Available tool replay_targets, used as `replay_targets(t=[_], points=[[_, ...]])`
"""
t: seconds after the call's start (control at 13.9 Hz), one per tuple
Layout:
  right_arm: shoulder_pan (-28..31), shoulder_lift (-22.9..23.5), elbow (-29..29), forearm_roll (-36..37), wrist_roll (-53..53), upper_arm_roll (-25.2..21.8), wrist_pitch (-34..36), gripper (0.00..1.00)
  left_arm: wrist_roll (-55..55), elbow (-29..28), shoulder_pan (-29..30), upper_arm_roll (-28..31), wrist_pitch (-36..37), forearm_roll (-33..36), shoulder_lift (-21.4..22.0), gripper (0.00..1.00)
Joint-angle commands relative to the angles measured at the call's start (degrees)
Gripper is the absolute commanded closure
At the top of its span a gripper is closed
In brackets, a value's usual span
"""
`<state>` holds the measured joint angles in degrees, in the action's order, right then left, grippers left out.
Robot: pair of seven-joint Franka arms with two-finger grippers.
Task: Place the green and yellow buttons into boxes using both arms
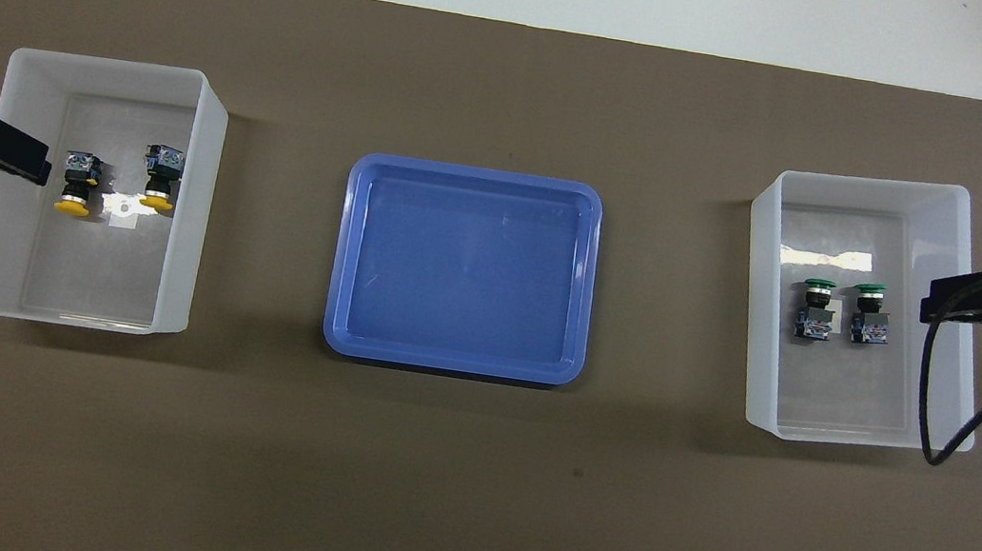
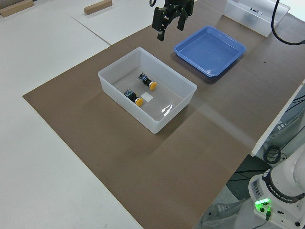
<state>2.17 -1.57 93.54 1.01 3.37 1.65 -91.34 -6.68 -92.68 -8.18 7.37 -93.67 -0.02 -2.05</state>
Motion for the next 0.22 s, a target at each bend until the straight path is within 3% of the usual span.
replay_targets(t=[0.0, 0.14], points=[[-0.42, -0.36, -0.28, 1.72, 2.6, 0.46, 0.28, 0.0, -0.52, -1.89, -0.61, 0.37, -0.29, 0.9, 1.78, 0.0], [-0.5, -0.36, -0.29, 1.63, 2.69, 0.46, 0.28, 0.0, -0.52, -1.89, -0.61, 0.37, -0.38, 0.9, 1.78, 0.0]])
